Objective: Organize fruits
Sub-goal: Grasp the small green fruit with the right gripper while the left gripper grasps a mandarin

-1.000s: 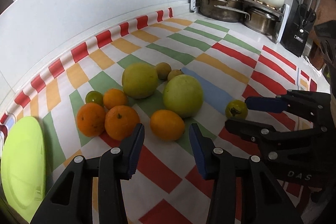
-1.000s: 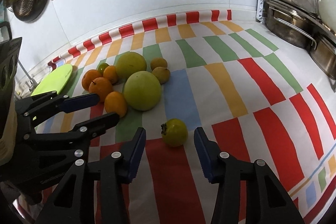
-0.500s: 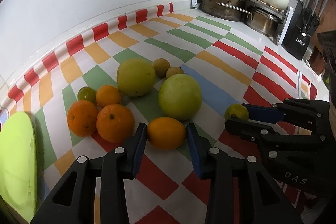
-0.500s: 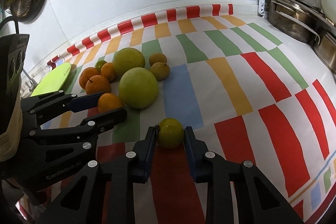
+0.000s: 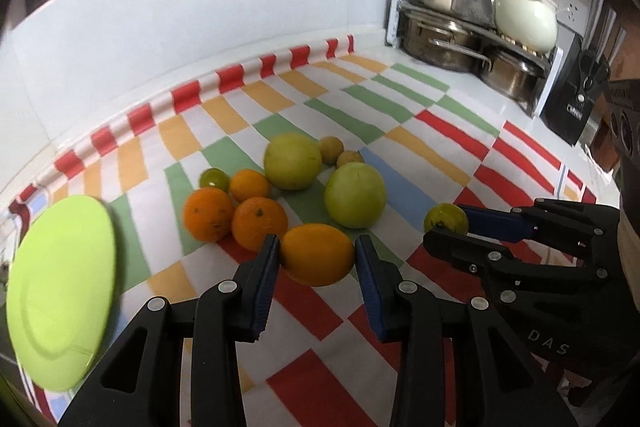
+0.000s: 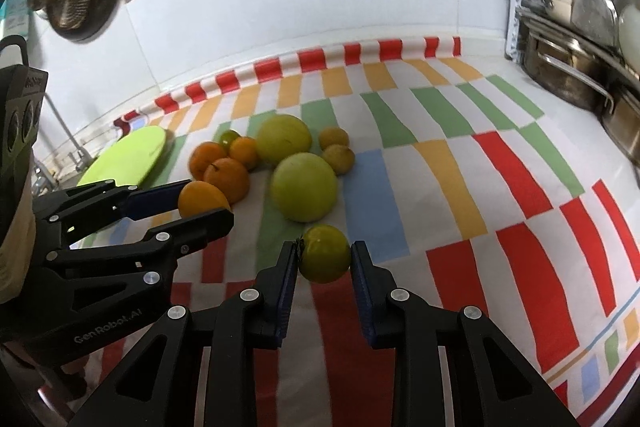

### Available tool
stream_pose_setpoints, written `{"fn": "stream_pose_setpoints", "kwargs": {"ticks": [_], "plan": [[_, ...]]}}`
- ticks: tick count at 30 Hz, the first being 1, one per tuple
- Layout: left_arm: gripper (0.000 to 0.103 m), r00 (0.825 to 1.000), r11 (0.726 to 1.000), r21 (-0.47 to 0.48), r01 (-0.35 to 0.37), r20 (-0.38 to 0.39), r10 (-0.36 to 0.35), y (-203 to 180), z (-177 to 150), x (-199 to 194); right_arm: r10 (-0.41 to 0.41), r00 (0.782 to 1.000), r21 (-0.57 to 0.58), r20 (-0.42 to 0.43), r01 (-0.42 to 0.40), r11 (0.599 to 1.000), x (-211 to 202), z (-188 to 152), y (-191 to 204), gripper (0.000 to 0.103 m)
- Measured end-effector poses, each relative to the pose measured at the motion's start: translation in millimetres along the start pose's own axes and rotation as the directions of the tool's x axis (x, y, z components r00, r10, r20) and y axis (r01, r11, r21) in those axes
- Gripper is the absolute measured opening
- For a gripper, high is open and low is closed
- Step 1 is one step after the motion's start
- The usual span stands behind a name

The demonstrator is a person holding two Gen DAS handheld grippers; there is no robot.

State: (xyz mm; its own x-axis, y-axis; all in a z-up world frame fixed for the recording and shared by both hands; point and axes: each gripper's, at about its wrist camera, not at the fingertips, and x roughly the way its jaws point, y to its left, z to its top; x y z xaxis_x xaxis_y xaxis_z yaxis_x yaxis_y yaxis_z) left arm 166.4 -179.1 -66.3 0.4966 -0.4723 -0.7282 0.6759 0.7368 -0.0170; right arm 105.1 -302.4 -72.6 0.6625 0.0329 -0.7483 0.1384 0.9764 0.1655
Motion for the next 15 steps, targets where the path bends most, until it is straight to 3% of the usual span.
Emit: {"fn": "stream_pose_setpoints", "kwargs": {"ticks": [15], "plan": [[0.038, 0.983, 0.972, -0.185, -0.146, 0.080, 0.163, 25, -17, -75, 0.098, 0.989, -0.136, 0.111, -0.083, 0.987, -40, 17, 45, 0.028]]}}
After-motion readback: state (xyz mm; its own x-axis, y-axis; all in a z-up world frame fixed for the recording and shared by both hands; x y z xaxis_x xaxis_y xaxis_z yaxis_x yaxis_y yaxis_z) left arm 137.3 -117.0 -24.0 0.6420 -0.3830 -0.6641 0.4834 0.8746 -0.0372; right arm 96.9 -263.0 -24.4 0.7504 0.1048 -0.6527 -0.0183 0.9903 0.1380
